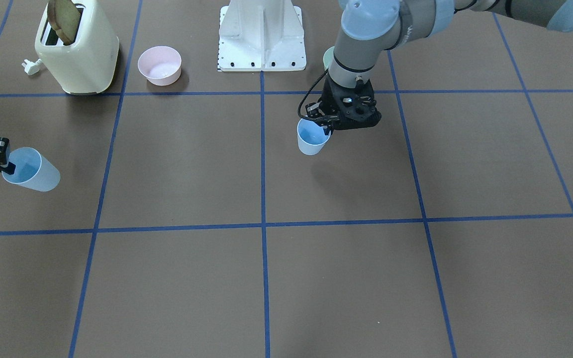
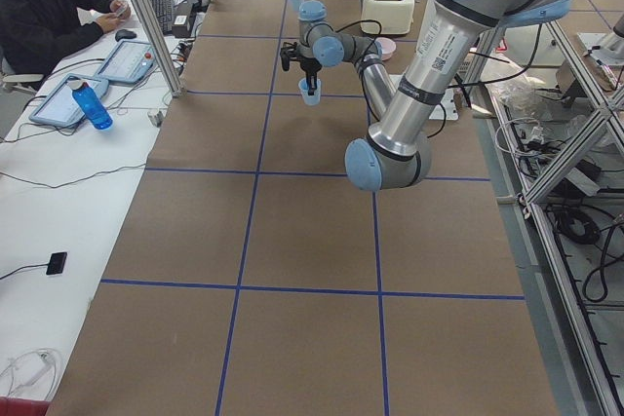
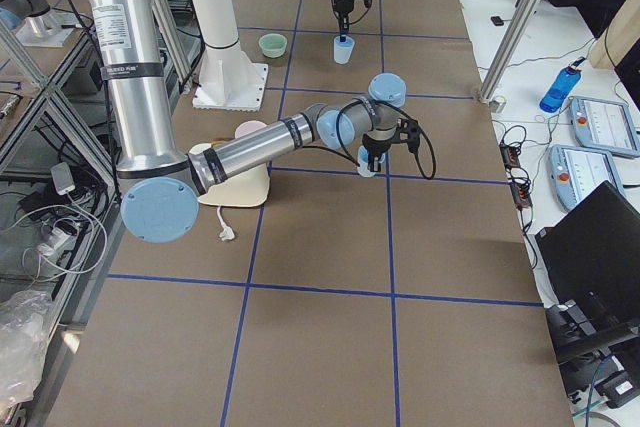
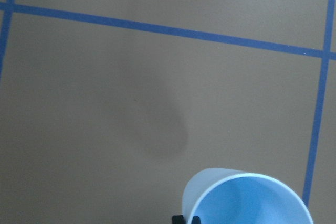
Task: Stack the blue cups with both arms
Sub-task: 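Carry the left gripper's cup to the table centre while the right gripper lifts its cup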
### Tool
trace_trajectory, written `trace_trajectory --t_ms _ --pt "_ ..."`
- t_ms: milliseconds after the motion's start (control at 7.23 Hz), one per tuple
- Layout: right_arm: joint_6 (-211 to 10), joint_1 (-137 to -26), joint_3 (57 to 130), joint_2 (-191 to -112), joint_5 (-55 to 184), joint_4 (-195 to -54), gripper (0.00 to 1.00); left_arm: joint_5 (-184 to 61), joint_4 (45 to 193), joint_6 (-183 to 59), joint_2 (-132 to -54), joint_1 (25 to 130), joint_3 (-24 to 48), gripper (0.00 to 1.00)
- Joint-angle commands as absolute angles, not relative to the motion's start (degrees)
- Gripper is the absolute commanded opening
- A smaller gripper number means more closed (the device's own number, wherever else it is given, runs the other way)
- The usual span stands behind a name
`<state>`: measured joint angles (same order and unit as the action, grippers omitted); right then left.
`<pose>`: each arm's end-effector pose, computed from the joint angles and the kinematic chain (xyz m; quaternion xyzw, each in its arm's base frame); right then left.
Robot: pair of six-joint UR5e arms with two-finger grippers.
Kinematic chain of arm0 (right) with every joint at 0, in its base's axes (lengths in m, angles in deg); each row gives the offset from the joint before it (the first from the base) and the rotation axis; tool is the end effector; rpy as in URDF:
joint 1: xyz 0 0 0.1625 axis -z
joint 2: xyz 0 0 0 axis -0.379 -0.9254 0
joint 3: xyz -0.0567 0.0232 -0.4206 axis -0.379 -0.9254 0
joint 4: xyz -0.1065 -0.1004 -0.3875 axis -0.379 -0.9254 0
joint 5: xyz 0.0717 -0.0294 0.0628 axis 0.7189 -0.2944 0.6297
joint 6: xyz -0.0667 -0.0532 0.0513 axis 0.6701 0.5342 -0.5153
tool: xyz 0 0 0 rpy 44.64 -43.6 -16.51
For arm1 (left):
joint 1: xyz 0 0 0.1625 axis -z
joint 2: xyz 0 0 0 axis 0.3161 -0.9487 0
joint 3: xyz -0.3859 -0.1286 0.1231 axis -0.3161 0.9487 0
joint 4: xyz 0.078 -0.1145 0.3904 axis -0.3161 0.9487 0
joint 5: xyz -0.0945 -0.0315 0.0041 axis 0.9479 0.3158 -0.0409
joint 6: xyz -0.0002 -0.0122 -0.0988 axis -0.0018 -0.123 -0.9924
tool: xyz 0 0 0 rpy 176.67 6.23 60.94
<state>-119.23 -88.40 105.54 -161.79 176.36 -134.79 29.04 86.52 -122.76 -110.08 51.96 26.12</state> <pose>-0.1649 -0.5288 0.4318 0.0110 -0.4320 -0.0006 0.9018 0.4756 -0.4296 0.1887 -0.0100 0.4163 -0.0751 0.9061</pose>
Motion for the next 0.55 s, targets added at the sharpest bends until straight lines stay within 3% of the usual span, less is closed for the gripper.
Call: trace_trajectory --t_ms 0,415 --pt "-123.5 -87.6 106.0 -156.6 176.4 -138.1 0.0 27.1 87.0 -124.9 -116.7 49.3 19.2 0.0" --pt "-126.6 -85.4 105.3 -153.3 175.9 -138.2 0.0 27.1 91.2 -125.2 -121.8 48.7 11.2 0.0"
